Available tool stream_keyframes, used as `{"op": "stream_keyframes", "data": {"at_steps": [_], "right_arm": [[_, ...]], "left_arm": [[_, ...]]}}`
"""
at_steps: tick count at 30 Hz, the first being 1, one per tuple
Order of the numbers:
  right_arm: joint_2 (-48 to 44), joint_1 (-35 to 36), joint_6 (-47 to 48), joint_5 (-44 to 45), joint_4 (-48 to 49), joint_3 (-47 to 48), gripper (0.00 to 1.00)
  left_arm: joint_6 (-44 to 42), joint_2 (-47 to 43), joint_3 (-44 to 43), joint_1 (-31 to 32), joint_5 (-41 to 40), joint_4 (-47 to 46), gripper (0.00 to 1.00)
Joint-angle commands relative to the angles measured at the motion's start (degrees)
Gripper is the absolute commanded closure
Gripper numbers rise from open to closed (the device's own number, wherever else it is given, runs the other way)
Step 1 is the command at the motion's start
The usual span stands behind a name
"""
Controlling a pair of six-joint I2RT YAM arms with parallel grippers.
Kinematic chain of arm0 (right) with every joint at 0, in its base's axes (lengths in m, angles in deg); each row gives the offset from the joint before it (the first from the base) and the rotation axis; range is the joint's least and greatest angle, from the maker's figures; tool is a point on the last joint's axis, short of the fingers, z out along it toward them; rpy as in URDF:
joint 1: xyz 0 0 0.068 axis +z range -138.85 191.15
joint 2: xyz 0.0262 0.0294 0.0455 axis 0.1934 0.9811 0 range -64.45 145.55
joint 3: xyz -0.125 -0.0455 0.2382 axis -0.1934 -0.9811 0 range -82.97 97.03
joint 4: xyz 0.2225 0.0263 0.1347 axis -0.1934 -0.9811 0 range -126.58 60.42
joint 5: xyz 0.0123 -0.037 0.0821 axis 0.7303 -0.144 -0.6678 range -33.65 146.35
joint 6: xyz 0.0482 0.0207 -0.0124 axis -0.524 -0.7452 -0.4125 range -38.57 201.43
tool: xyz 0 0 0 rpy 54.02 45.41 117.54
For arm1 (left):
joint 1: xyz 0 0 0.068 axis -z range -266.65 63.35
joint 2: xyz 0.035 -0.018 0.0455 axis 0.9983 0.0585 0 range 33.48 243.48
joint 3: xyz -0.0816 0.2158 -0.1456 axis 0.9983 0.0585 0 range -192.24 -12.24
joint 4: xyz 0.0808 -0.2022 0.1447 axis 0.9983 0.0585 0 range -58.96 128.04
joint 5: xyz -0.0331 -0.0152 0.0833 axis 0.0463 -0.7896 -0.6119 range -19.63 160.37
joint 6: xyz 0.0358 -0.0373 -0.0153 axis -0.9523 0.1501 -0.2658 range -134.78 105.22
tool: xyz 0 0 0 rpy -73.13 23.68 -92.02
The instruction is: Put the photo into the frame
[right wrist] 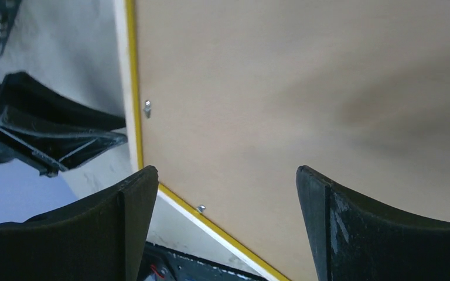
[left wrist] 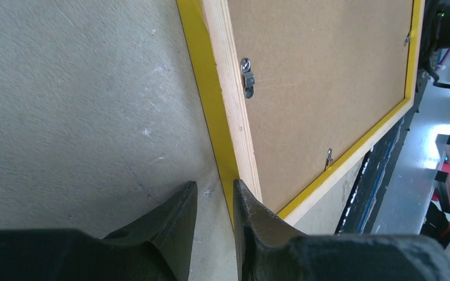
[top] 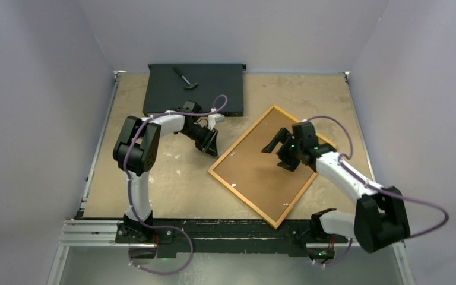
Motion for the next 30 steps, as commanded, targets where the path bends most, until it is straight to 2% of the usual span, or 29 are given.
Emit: {"op": "stream_keyframes", "data": {"at_steps": [1, 7, 13, 20, 30], "right_arm": [[8.80, 7.95, -5.21, -2.12, 16.64, 2.53, 0.12], [19.54, 14.03, -7.70, -3.14, 26.97, 7.03, 0.14], [26.46, 16.59, -11.37, -5.55, 34.01, 8.86, 0.14], [31.67, 18.35, -12.14, -5.96, 35.50, 11.94, 0.14], [34.27, 18.90, -12.62, -5.72, 35.20, 12.95, 0.14]], "left_arm": [[-0.44, -1.08, 0.69, 0.20, 3.50, -0.20, 0.75], [-0.21, -2.32, 1.29, 0.38, 3.18, 0.16, 0.76], [1.35, -5.01, 1.92, 0.42, 4.71, -1.14, 0.75], [1.29, -7.12, 2.98, 0.49, 4.95, -2.00, 0.70], [1.45, -5.43, 5.95, 1.26, 3.70, -4.22, 0.70]]}}
